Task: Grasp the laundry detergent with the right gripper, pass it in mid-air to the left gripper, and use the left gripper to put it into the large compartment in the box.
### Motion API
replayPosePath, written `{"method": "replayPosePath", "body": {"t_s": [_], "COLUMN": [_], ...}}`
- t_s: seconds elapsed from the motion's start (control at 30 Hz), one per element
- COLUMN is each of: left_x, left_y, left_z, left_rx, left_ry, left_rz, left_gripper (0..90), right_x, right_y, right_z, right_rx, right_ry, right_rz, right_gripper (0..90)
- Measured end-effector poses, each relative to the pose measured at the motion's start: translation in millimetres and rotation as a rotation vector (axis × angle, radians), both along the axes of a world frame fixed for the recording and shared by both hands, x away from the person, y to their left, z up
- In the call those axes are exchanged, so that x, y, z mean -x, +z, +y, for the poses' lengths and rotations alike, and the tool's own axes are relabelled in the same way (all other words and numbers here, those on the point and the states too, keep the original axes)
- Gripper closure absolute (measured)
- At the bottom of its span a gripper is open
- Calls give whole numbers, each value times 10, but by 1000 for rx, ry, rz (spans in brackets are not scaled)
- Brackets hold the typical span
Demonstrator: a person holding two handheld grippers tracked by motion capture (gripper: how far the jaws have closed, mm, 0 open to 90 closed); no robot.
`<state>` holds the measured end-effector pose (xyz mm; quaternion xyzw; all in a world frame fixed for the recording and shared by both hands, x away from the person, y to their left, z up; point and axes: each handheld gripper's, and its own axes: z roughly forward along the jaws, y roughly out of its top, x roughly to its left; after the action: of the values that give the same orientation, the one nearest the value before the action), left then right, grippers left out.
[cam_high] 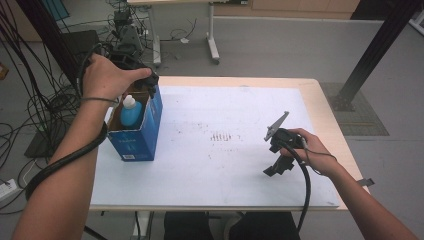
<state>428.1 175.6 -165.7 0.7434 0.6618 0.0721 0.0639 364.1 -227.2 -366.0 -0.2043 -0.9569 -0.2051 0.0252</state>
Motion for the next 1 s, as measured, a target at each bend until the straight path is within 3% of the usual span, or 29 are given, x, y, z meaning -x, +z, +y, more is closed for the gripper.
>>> {"method": "replayPosePath", "body": {"t_s": [0.3,0.57,0.8,1.0], "left_x": [76,179,285,368], "left_y": [48,37,-45,-144], "left_z": [-230,-524,-803,-1007], "left_rx": [21,68,117,154], "left_ry": [-61,-166,-253,-316], "left_rz": [-18,-6,-15,0], "left_gripper": [51,51,52,53], "right_x": [13,10,18,10], "right_y": [-19,-32,-23,-20], "right_z": [-26,-36,-20,-22], "right_rx": [2,5,1,8], "right_ry": [-10,-14,-12,-19], "right_rz": [4,8,8,9], "right_gripper": [53,52,52,52]}}
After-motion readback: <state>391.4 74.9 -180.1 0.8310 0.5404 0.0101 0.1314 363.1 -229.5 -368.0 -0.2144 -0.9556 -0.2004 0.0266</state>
